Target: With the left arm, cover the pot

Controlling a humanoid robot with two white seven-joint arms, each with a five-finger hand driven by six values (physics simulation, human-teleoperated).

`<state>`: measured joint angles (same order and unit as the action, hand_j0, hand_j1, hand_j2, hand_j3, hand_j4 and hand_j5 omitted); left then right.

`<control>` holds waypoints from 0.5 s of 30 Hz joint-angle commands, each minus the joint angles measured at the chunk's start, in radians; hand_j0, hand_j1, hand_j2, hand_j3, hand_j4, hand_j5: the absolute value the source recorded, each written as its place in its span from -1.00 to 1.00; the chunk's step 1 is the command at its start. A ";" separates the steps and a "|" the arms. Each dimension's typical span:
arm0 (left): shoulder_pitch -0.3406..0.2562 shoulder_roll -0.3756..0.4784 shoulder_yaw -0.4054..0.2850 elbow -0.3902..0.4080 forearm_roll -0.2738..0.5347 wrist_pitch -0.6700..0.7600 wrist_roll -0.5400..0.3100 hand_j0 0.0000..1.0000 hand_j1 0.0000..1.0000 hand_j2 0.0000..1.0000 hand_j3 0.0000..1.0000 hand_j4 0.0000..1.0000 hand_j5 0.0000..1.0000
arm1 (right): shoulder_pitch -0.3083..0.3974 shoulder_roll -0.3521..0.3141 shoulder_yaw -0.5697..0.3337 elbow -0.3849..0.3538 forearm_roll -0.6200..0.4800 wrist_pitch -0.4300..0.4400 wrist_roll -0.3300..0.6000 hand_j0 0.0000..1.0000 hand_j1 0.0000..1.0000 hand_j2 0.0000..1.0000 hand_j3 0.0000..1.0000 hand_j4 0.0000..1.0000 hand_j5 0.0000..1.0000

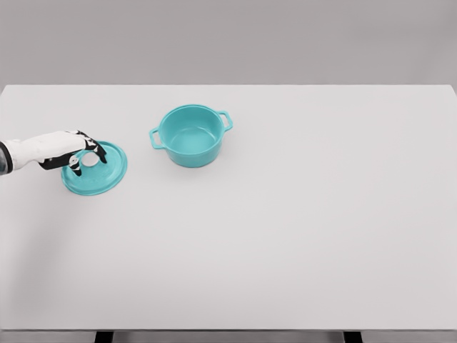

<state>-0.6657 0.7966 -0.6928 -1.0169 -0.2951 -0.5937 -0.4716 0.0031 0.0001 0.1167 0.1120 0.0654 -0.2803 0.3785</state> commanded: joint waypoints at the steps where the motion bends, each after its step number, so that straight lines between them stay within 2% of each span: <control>1: 0.000 0.001 -0.010 -0.023 -0.026 -0.017 -0.016 0.00 0.00 0.00 0.00 0.00 0.00 | 0.000 0.000 0.000 0.000 0.001 0.000 0.000 1.00 1.00 1.00 1.00 1.00 1.00; 4: -0.003 0.042 -0.005 -0.094 0.011 -0.017 -0.018 -0.04 -0.04 -0.04 -0.04 -0.04 -0.04 | 0.000 0.000 0.000 0.000 0.001 0.000 0.000 1.00 1.00 1.00 1.00 1.00 1.00; 6: -0.006 0.064 -0.004 -0.140 0.036 -0.017 -0.016 -0.13 -0.13 -0.13 -0.13 -0.13 -0.13 | 0.000 0.000 0.000 0.000 0.001 0.000 0.000 1.00 1.00 1.00 1.00 1.00 1.00; 12: -0.012 0.069 -0.008 -0.149 0.039 -0.017 -0.018 -0.17 -0.17 -0.17 -0.17 -0.17 -0.17 | 0.000 0.000 0.000 0.000 0.001 0.000 0.000 1.00 1.00 1.00 1.00 1.00 1.00; 15: -0.057 0.069 -0.011 -0.164 0.043 -0.017 -0.018 -0.16 -0.16 -0.16 -0.16 -0.16 -0.16 | 0.000 0.000 0.000 0.000 0.001 0.000 0.000 1.00 1.00 1.00 1.00 1.00 1.00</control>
<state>-0.7332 0.8631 -0.7033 -1.1727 -0.2601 -0.6123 -0.4890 0.0031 0.0001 0.1167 0.1120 0.0654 -0.2803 0.3785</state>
